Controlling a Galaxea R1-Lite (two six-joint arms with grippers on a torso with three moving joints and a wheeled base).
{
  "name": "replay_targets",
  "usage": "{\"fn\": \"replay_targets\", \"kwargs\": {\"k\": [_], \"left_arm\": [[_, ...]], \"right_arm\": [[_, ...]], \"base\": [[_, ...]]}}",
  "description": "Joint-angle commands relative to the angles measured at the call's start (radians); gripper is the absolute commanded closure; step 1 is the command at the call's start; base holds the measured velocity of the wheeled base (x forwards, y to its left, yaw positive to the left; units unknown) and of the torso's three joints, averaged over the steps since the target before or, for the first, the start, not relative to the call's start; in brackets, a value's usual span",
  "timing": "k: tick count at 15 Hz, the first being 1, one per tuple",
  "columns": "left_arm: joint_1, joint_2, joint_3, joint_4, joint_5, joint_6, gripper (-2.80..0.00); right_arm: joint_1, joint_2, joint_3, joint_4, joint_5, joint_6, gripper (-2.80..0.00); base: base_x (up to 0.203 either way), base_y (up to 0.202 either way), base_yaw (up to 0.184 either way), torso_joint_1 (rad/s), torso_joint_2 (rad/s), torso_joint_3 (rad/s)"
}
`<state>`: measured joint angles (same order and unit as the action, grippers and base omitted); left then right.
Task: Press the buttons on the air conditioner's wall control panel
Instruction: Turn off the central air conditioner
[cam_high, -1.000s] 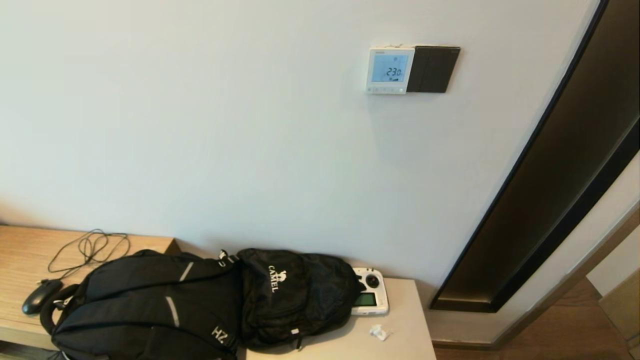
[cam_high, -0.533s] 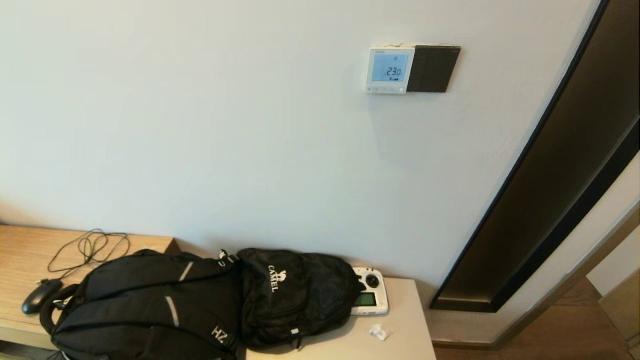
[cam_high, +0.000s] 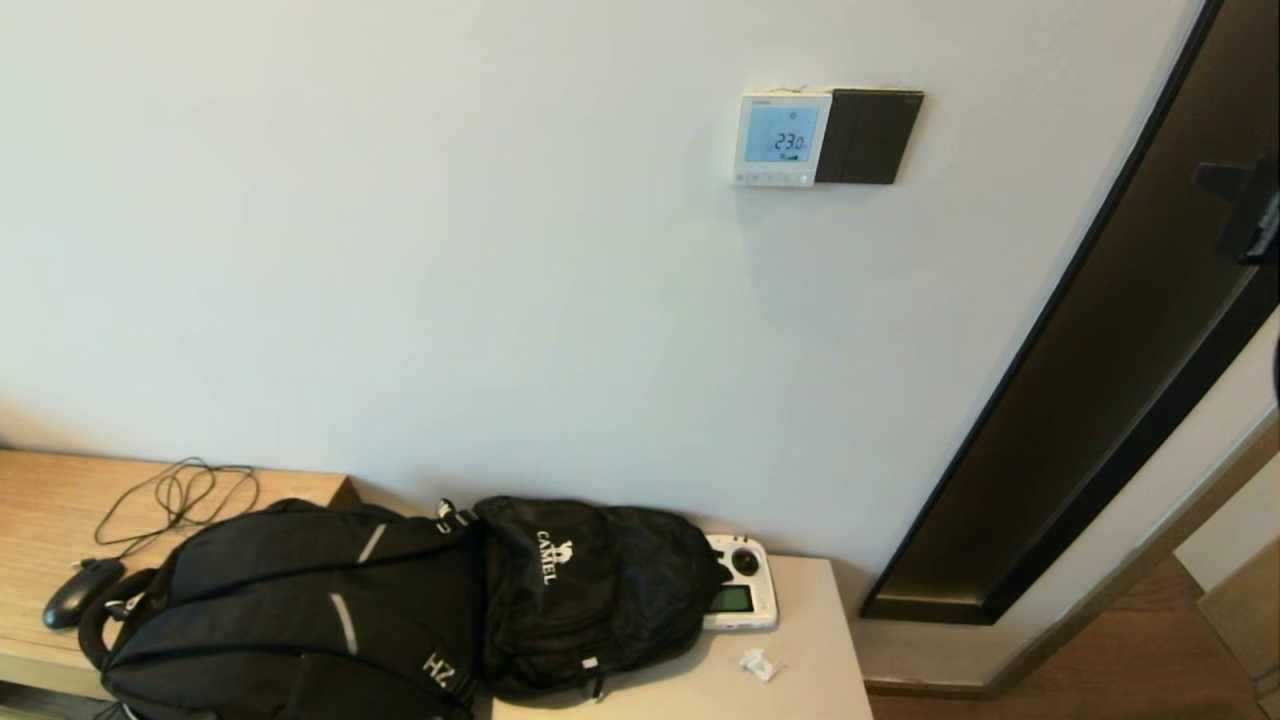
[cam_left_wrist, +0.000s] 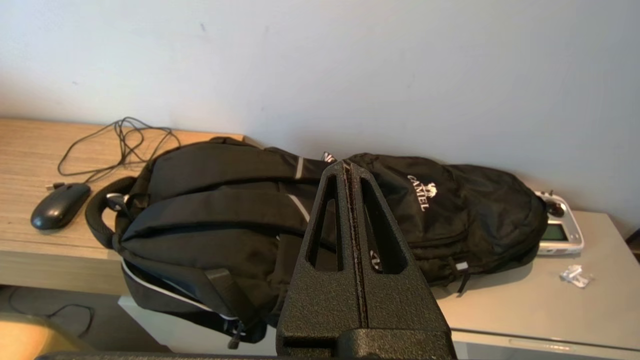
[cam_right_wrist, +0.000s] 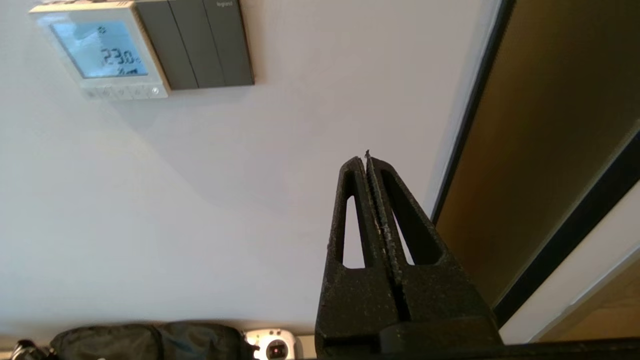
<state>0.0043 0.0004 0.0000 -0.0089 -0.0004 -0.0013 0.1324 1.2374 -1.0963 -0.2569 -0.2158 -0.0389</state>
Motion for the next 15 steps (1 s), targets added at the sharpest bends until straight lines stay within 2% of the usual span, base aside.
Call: {"fn": "replay_targets", "kwargs": {"k": [1,4,6,8,12,15], "left_arm": [[0.000,-0.002,0.000,0.000,0.000,0.000,0.00],[0.000,-0.001,0.000,0.000,0.000,0.000,0.00],[0.000,-0.001,0.000,0.000,0.000,0.000,0.00],[0.000,0.000,0.000,0.000,-0.001,0.000,0.00],[0.000,0.000,0.000,0.000,0.000,0.000,0.00],[0.000,-0.002,0.000,0.000,-0.001,0.000,0.00]], "right_arm": [[0.029,0.121,-0.066,0.000,-0.021,0.001,0.00],[0.100,0.250,-0.136,-0.007,-0.077,0.021,0.00],[0.186,0.339,-0.227,-0.018,-0.128,0.053,0.00],[0.235,0.405,-0.302,-0.045,-0.160,0.077,0.00],[0.248,0.524,-0.439,-0.072,-0.159,0.081,0.00],[0.254,0.620,-0.518,-0.190,-0.165,0.068,0.00]], "base": [[0.000,0.000,0.000,0.000,0.00,0.000],[0.000,0.000,0.000,0.000,0.00,0.000],[0.000,0.000,0.000,0.000,0.00,0.000],[0.000,0.000,0.000,0.000,0.00,0.000],[0.000,0.000,0.000,0.000,0.00,0.000],[0.000,0.000,0.000,0.002,0.00,0.011]]}}
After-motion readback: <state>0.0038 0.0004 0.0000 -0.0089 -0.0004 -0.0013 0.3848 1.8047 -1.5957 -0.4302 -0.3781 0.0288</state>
